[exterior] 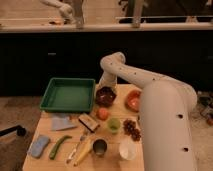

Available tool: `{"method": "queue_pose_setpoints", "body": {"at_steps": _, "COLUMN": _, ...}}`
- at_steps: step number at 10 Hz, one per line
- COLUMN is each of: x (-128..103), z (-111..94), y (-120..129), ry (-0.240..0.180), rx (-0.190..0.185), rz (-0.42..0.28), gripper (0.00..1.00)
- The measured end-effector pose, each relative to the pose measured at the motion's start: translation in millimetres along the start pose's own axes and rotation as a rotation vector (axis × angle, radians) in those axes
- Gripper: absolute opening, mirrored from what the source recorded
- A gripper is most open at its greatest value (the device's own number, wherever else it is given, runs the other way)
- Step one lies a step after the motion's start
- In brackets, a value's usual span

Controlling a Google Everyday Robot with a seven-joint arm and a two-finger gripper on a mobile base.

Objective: Stack bowls into tray

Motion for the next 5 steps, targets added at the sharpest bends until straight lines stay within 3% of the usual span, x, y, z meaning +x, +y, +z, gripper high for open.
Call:
{"method": "queue_pose_setpoints", "body": {"at_steps": 2, "x": 4.0, "z": 2.3, "y": 15.7, "ry": -0.005, "rx": -0.017, "rz": 0.026, "gripper": 0.8}}
{"method": "queue_pose_setpoints", "body": {"at_steps": 5, "x": 7.6, "z": 10.0, "y": 31.4, "ry": -0.023, "rx": 0.003, "rz": 0.054, "gripper": 0.8}}
